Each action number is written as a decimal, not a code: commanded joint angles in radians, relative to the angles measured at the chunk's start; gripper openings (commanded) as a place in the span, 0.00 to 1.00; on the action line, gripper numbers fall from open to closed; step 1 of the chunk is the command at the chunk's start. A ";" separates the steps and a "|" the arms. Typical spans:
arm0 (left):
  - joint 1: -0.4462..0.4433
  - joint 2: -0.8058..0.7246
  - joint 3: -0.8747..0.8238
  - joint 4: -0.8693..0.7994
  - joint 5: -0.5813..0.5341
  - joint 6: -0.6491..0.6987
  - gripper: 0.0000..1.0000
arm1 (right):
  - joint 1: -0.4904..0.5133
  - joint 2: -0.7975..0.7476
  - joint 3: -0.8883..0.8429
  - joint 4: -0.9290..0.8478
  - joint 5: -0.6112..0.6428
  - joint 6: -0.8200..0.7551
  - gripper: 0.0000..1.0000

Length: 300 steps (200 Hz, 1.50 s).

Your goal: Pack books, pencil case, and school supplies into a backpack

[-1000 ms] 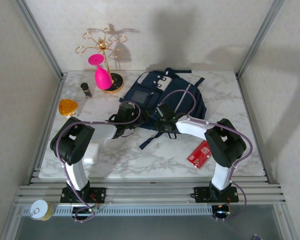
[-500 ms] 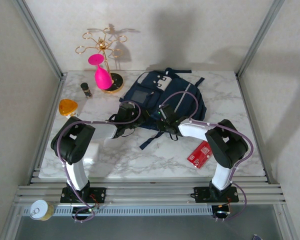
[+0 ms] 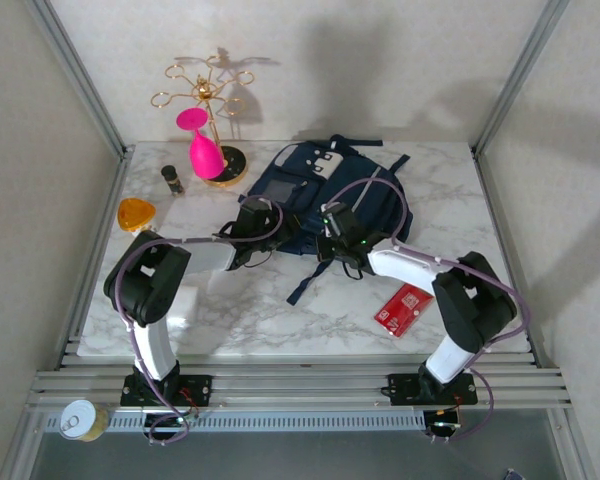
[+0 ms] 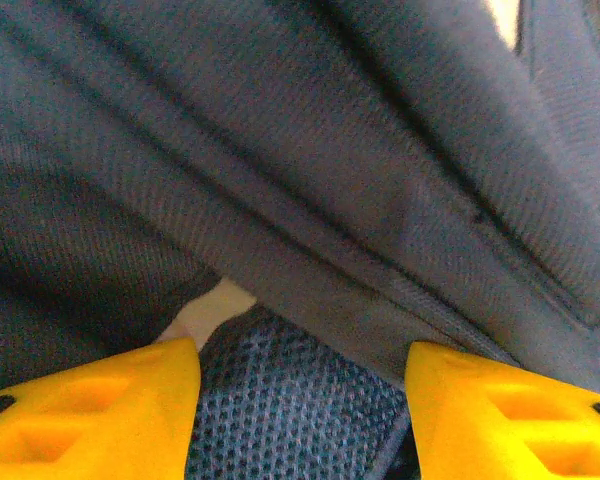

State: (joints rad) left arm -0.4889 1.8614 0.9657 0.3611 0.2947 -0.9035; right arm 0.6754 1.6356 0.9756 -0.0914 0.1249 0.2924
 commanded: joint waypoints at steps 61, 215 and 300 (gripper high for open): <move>-0.018 -0.119 -0.065 0.035 -0.048 -0.066 0.55 | -0.008 -0.152 -0.076 -0.164 -0.107 0.033 0.00; -0.151 -0.129 -0.106 0.100 -0.388 -0.340 0.00 | -0.010 -0.282 -0.152 -0.214 -0.012 0.061 0.00; 0.046 -0.345 -0.172 -0.086 -0.069 -0.058 0.25 | 0.118 -0.308 -0.089 -0.212 -0.163 0.117 0.00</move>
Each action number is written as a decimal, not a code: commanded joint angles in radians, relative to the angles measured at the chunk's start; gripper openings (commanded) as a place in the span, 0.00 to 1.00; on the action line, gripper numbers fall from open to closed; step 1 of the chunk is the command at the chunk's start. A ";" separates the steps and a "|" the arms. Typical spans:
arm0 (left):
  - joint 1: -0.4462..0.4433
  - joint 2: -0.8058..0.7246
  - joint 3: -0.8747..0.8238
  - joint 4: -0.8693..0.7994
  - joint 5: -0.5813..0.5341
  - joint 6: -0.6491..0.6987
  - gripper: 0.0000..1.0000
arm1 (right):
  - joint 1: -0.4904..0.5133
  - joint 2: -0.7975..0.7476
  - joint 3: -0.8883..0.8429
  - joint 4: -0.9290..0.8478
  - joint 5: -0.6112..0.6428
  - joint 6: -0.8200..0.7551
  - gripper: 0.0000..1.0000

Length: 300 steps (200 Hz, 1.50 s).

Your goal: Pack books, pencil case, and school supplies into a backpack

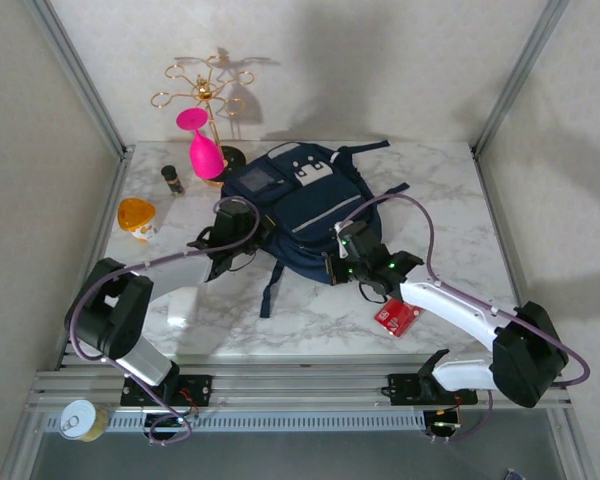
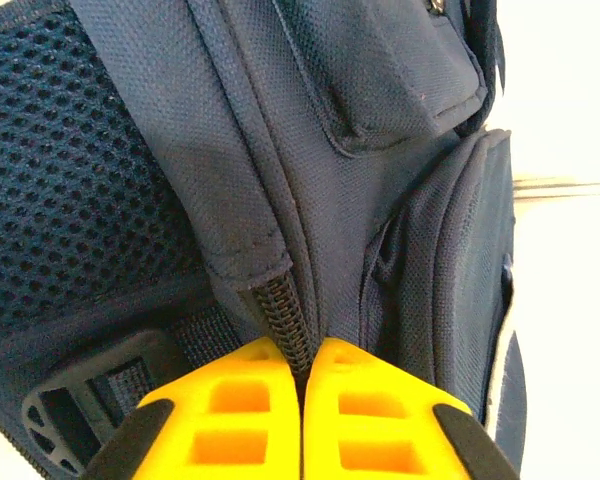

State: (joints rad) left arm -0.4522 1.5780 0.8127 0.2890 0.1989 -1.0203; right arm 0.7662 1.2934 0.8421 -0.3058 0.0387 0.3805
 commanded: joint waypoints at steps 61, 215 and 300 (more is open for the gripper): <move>-0.233 -0.228 -0.177 0.144 -0.115 -0.308 0.60 | 0.035 0.049 0.032 0.088 -0.109 0.004 0.00; -0.282 -0.057 -0.058 -0.013 -0.469 -0.389 0.00 | 0.034 0.010 0.024 -0.054 0.134 -0.030 0.00; 0.083 -0.304 -0.105 -0.240 -0.013 0.030 0.00 | 0.095 0.000 0.084 0.008 0.083 -0.095 0.00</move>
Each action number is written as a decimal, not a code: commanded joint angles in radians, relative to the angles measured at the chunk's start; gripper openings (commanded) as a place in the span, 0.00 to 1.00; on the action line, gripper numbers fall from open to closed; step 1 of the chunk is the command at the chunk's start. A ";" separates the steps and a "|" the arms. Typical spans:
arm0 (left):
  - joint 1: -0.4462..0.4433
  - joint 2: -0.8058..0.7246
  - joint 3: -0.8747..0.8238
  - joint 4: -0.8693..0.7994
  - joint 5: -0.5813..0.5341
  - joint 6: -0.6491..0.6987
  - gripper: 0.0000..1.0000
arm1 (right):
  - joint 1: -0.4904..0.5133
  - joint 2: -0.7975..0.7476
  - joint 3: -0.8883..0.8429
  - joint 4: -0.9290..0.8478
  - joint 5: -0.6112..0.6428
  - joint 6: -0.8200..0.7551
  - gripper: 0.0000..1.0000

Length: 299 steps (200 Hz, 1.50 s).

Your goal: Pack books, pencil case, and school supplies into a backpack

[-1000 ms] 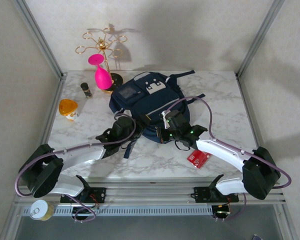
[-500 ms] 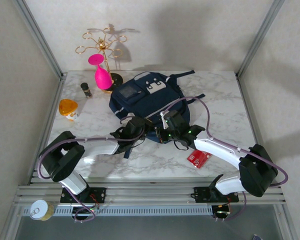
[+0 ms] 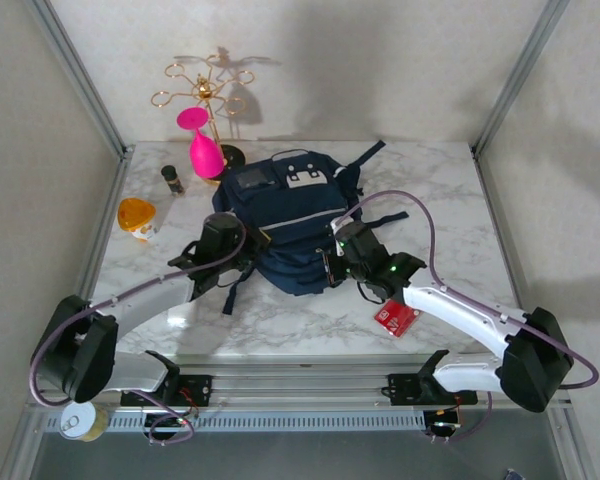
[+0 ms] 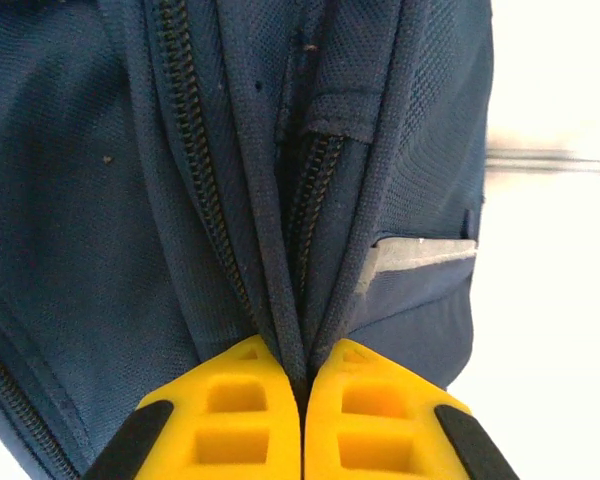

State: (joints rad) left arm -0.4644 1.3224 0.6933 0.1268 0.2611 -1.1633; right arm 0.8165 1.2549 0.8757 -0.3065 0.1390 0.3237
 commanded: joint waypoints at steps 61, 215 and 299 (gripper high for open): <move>-0.063 -0.224 -0.116 0.000 -0.134 -0.086 0.58 | 0.086 0.114 0.051 0.176 -0.124 -0.023 0.00; -0.268 0.012 -0.089 0.061 -0.488 -0.466 0.00 | 0.086 0.082 -0.049 0.168 -0.040 -0.093 0.00; 0.201 -0.386 -0.217 -0.244 -0.189 -0.031 0.00 | 0.078 -0.049 -0.148 0.102 0.136 -0.100 0.00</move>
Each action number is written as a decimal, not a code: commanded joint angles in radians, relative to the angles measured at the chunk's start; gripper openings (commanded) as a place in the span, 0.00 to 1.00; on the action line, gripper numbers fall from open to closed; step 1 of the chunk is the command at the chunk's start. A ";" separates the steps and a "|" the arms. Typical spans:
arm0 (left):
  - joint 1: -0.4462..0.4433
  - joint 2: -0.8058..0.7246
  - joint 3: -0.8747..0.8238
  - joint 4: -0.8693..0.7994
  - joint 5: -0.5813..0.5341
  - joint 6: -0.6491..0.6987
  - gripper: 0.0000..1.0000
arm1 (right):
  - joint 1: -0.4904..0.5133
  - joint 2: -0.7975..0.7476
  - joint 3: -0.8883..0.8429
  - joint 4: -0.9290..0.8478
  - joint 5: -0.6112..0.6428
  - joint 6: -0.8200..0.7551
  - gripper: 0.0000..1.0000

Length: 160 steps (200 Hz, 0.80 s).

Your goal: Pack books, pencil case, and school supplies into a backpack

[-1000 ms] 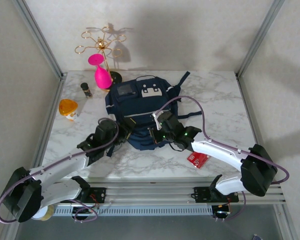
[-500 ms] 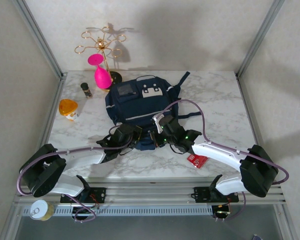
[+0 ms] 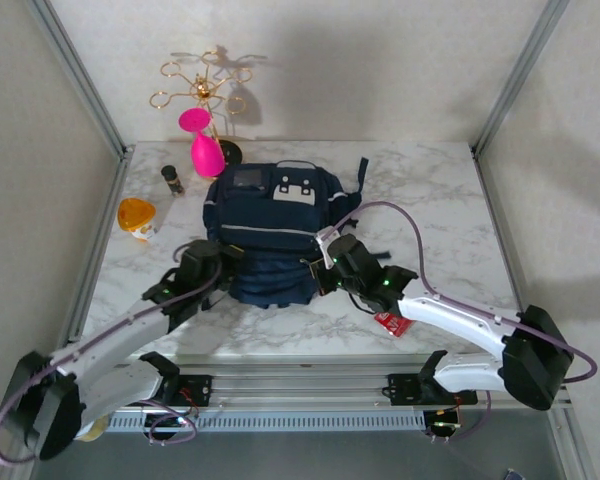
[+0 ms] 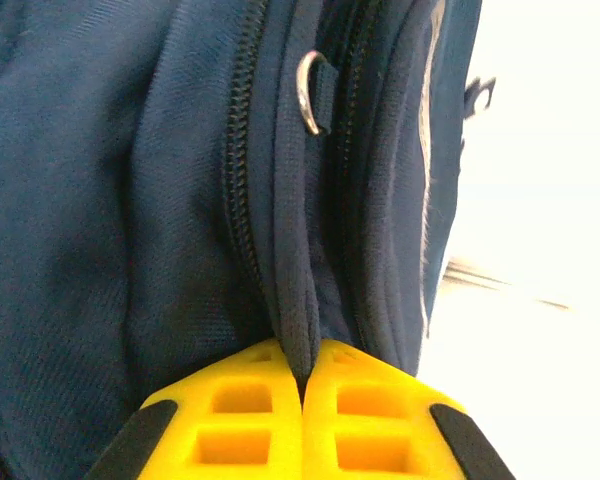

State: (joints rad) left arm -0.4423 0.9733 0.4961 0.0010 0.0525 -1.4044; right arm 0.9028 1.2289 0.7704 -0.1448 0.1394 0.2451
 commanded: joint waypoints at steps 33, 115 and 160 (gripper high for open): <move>0.297 0.024 0.019 -0.125 0.164 0.338 0.00 | -0.026 0.051 -0.006 -0.001 0.188 -0.030 0.00; 0.309 0.035 0.060 -0.067 0.268 0.331 0.00 | -0.028 0.287 0.241 0.034 -0.186 0.013 0.27; 0.195 -0.021 0.073 -0.134 0.163 0.272 0.35 | -0.081 0.370 0.281 0.043 -0.209 0.108 0.43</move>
State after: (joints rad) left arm -0.1833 0.9958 0.5419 -0.1474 0.2604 -1.0920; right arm 0.8570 1.5524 1.0233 -0.0952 -0.0132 0.2771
